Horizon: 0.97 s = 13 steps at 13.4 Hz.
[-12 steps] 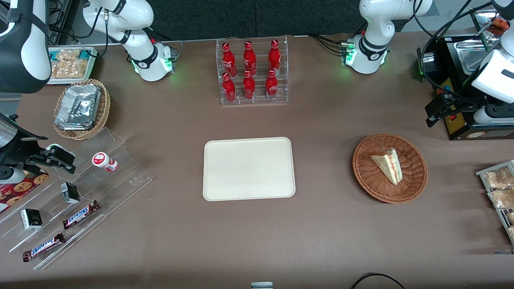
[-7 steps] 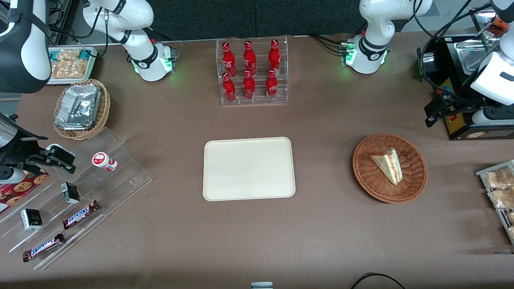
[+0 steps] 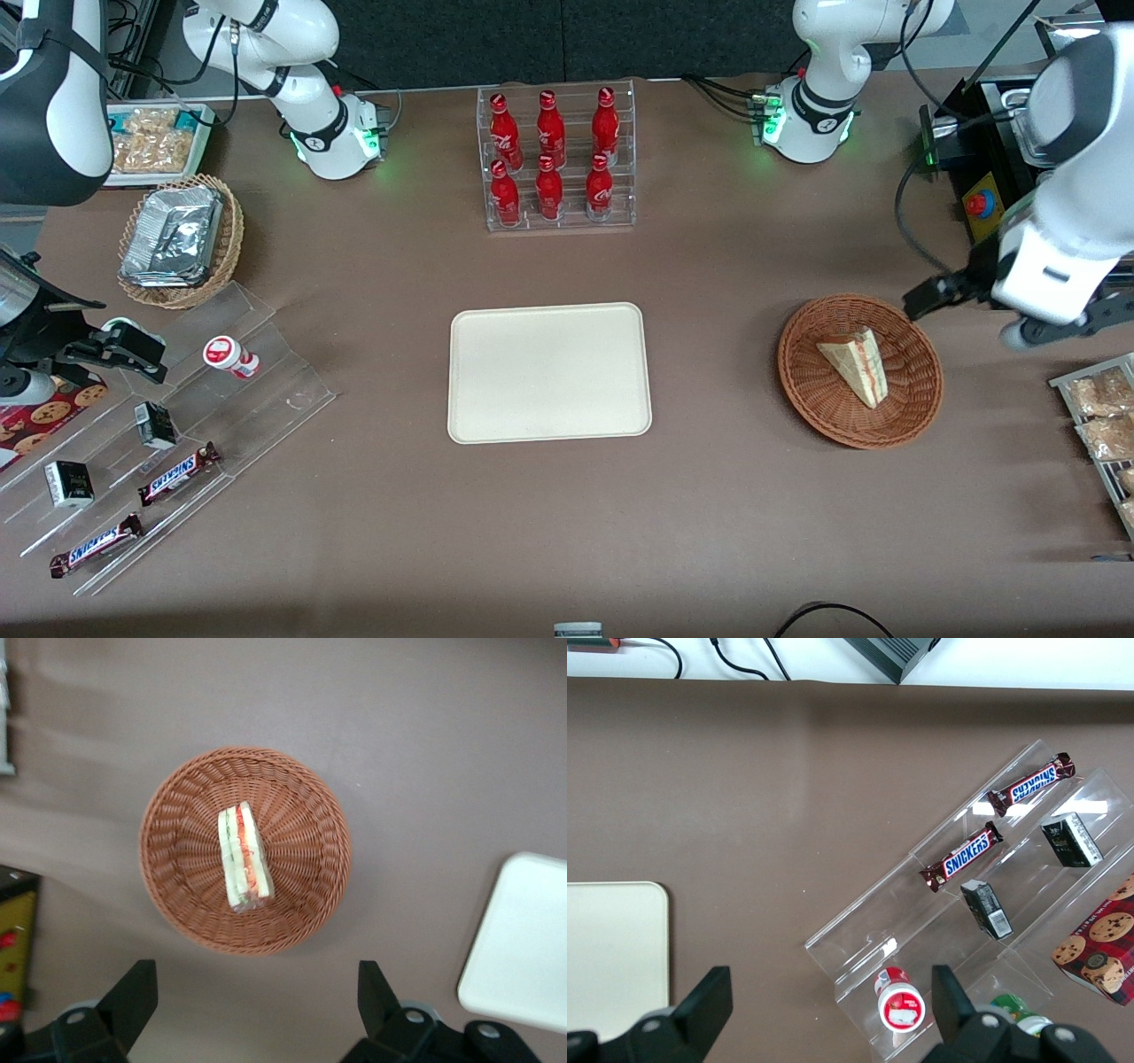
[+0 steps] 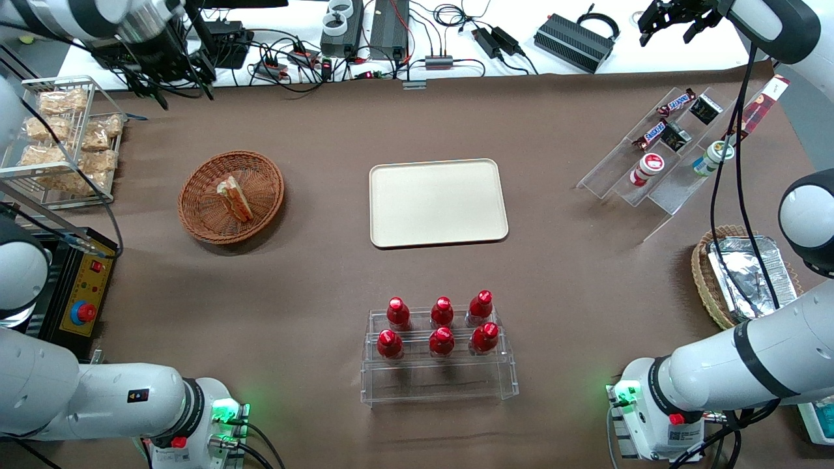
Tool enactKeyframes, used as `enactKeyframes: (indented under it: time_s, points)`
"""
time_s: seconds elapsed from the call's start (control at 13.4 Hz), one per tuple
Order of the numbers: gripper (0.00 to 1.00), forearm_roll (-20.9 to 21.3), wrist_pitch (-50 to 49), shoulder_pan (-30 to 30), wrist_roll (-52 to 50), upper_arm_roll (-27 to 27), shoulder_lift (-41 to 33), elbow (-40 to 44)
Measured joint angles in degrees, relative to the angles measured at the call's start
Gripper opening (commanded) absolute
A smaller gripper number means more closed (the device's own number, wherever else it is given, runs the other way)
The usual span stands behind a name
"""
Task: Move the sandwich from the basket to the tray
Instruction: 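Move the left gripper down over the sandwich in the wicker basket, then close the left gripper on the wrapped sandwich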
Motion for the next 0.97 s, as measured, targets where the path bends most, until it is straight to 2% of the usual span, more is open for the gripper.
enactKeyframes:
  time_s: [0.22,0.45,0.67,0.97]
  points:
    - [1.0,0.01,12.24,0.0,-6.67,0.0,1.44,-9.95]
    - [1.0,0.39,16.93,0.0,-12.2,0.02,3.94,-14.54]
    - [1.0,5.71,22.24,0.06,-18.13,0.14,6.92,-17.13]
    - [1.0,6.8,31.93,1.59,-19.83,0.93,8.64,-23.61]
